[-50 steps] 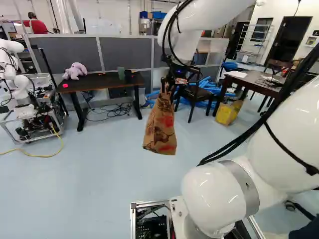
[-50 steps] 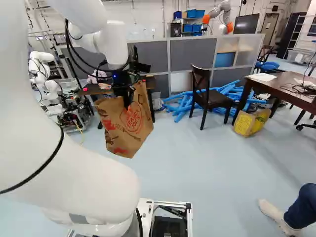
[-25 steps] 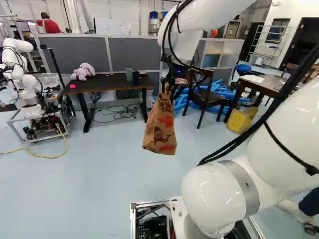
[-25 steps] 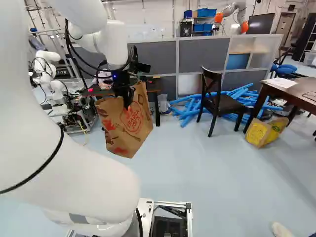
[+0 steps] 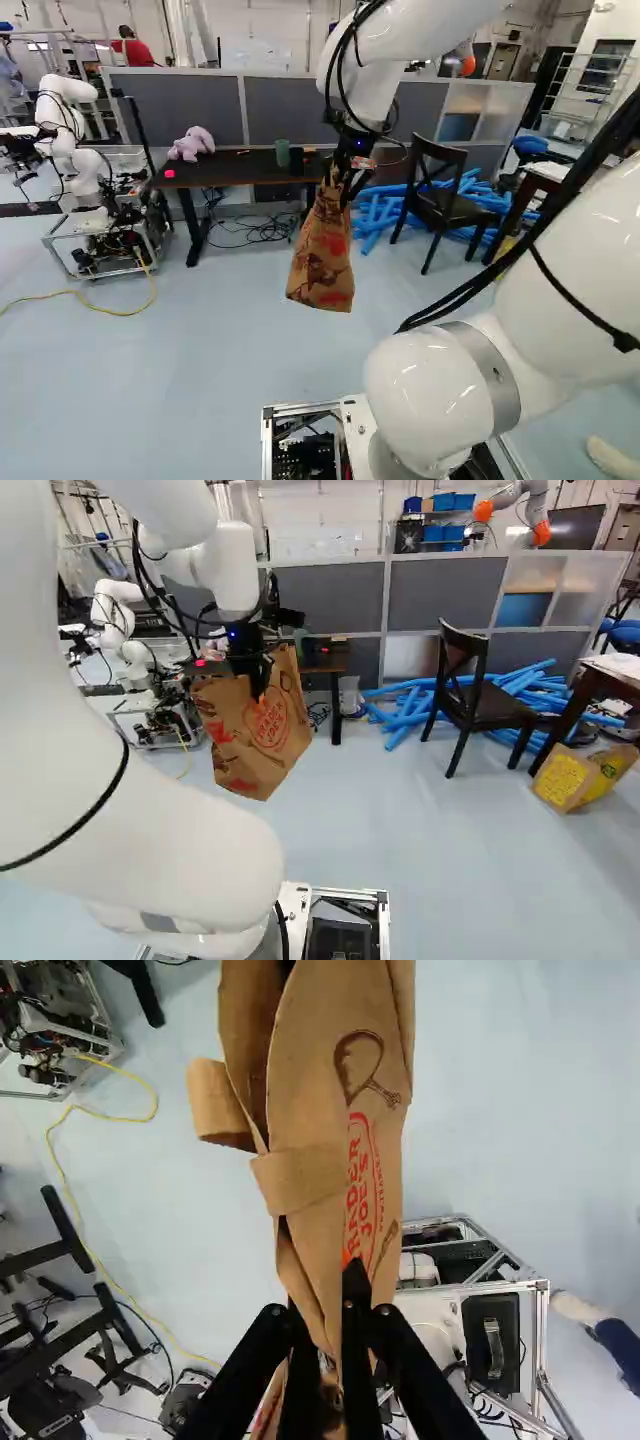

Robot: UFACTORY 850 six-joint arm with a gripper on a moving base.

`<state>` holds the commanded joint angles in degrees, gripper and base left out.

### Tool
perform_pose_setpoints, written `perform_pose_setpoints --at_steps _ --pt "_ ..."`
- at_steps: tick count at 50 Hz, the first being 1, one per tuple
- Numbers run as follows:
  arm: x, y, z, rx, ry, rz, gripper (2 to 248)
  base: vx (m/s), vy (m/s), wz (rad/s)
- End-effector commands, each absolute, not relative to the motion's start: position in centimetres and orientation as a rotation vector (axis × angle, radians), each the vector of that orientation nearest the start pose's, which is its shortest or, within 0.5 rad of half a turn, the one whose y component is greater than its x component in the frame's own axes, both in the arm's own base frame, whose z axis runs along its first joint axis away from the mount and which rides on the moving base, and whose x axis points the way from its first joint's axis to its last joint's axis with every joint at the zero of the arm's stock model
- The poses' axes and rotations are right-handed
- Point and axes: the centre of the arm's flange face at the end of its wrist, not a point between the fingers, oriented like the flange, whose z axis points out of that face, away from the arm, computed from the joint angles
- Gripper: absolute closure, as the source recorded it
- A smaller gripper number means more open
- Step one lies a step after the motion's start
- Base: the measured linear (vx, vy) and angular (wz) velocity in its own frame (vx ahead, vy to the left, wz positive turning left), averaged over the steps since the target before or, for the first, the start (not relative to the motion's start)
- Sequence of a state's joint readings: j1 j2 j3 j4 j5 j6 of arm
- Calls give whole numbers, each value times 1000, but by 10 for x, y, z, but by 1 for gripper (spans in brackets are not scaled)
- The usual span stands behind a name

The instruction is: Pick up the bag on the ground and place it on the table

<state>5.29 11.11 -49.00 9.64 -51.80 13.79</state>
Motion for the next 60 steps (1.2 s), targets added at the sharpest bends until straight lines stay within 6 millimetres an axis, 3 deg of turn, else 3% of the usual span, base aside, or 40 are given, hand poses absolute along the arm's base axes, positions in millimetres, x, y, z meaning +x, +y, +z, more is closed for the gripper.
perform_pose_setpoints --at_steps 60 --pt "380 47 576 -2953 361 -178 225 209 45 201"
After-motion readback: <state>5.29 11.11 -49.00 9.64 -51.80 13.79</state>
